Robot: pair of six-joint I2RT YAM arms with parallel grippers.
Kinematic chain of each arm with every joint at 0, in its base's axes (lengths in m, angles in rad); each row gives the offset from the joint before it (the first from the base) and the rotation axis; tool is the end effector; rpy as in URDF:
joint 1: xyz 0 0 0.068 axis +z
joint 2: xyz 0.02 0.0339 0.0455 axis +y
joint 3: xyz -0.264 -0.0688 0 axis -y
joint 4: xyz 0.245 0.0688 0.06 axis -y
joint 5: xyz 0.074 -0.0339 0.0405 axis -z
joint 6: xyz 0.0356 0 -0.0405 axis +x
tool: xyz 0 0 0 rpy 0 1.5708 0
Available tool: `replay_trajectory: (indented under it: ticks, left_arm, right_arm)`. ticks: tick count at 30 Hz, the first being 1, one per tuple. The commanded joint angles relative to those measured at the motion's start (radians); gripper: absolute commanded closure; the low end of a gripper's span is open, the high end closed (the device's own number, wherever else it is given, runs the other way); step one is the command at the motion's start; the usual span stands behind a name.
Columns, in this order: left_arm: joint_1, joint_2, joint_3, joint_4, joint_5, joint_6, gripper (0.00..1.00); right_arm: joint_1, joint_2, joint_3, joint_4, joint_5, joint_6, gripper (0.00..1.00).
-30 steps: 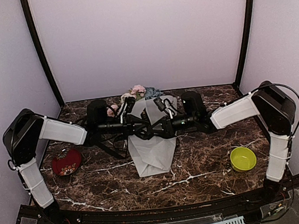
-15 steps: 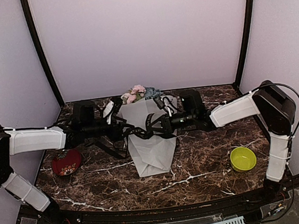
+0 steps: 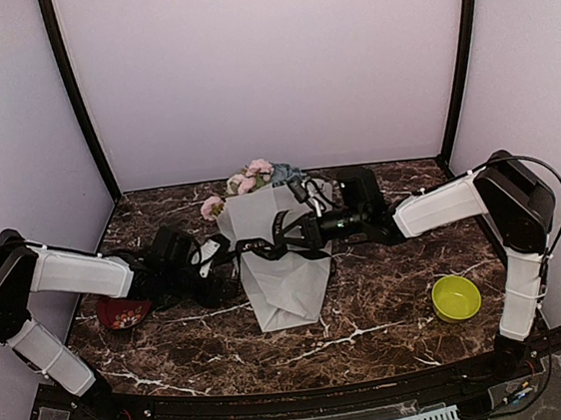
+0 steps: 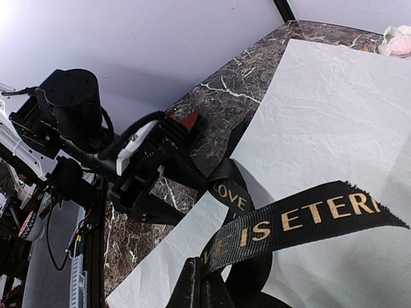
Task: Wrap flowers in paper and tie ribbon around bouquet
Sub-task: Tie the ribbon around the folded bouquet.
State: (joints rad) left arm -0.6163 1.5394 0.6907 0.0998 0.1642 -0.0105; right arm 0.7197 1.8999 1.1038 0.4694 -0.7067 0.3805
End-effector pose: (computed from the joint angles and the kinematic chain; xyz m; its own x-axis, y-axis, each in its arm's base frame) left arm 0.2403 -0.1773 0.1589 -0.5626 0.3858 -0.7312 0.6621 0.7399 -0.1190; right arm 0.2971 0.2911 0.1978 -0.5820 -0.1346 -0.8020 -0.8052 0.2332 0.5452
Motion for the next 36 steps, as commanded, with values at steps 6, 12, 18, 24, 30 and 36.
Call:
replay_trajectory:
  ticks: [6, 12, 18, 24, 30, 36]
  left_arm:
    - [-0.068, 0.084, 0.020, -0.021, 0.015, 0.098, 0.48]
    - [-0.068, 0.010, 0.012, -0.056, -0.021, 0.085, 0.51]
    - [-0.072, 0.036, 0.014, -0.040, -0.040, 0.075, 0.50]
    - [-0.072, 0.131, 0.034, -0.002, -0.063, 0.089, 0.52]
    - [-0.073, 0.109, 0.007, 0.064, -0.038, 0.106, 0.76]
    - [-0.073, 0.057, 0.000, 0.019, -0.065, 0.070, 1.00]
  right_arm:
    - [-0.001, -0.017, 0.029, 0.005, 0.000, 0.012, 1.00]
    - [-0.003, -0.024, 0.030, -0.004, 0.003, 0.007, 1.00]
    - [-0.005, -0.013, 0.037, 0.014, -0.006, 0.016, 1.00]
    - [-0.005, -0.022, 0.029, 0.016, -0.004, 0.023, 1.00]
    - [-0.005, -0.027, 0.028, 0.019, 0.001, 0.027, 1.00]
    - [-0.039, -0.056, -0.003, 0.103, -0.004, 0.103, 1.00]
